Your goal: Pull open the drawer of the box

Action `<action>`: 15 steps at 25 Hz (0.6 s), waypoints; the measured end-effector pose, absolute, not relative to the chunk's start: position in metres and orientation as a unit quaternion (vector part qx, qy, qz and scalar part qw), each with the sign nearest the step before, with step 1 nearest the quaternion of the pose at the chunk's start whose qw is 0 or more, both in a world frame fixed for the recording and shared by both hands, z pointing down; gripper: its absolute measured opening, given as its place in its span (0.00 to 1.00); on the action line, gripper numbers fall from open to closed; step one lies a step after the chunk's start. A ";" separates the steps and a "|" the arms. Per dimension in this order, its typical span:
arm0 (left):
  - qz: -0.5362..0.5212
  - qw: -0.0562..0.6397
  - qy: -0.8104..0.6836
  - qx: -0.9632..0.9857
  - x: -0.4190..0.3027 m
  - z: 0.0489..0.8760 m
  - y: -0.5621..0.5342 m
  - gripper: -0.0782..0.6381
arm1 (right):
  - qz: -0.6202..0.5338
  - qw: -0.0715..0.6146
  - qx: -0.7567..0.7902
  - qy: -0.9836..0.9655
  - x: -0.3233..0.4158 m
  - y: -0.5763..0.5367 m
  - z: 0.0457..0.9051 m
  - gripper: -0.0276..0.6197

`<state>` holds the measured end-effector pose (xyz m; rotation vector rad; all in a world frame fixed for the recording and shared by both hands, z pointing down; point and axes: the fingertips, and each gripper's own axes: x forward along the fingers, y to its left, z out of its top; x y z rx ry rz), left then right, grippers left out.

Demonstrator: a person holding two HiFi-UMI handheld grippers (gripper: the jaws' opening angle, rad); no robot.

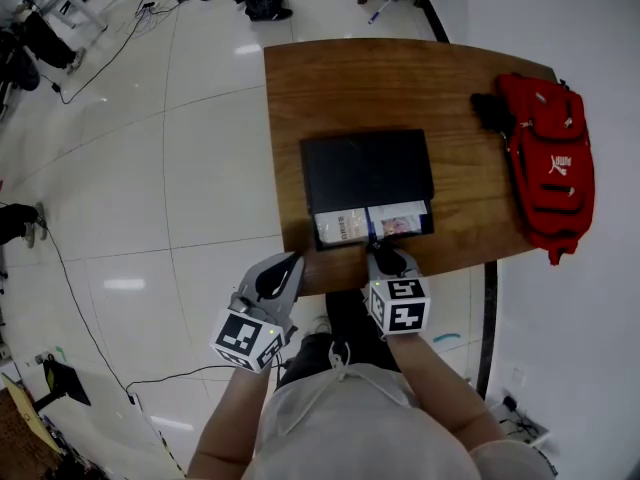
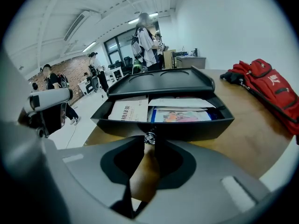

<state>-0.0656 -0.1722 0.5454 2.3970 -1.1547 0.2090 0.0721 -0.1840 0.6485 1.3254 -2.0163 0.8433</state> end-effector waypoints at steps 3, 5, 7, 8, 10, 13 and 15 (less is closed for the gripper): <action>0.071 0.231 -0.427 0.871 -0.067 0.543 -0.166 0.12 | 0.316 0.291 0.494 -0.756 0.074 -0.173 0.650 0.14; 0.069 0.231 -0.429 0.871 -0.066 0.541 -0.160 0.12 | 0.320 0.292 0.494 -0.754 0.074 -0.164 0.651 0.14; 0.070 0.229 -0.427 0.872 -0.064 0.542 -0.153 0.12 | 0.322 0.293 0.495 -0.752 0.076 -0.157 0.652 0.14; 0.073 0.228 -0.426 0.872 -0.062 0.542 -0.150 0.12 | 0.323 0.293 0.496 -0.751 0.077 -0.154 0.653 0.14; 0.079 0.226 -0.425 0.873 -0.062 0.543 -0.144 0.12 | 0.324 0.295 0.496 -0.750 0.077 -0.148 0.655 0.14; 0.077 0.227 -0.426 0.872 -0.061 0.541 -0.139 0.12 | 0.322 0.294 0.496 -0.751 0.078 -0.145 0.656 0.14; 0.080 0.224 -0.427 0.873 -0.060 0.540 -0.136 0.12 | 0.325 0.292 0.497 -0.750 0.078 -0.142 0.657 0.14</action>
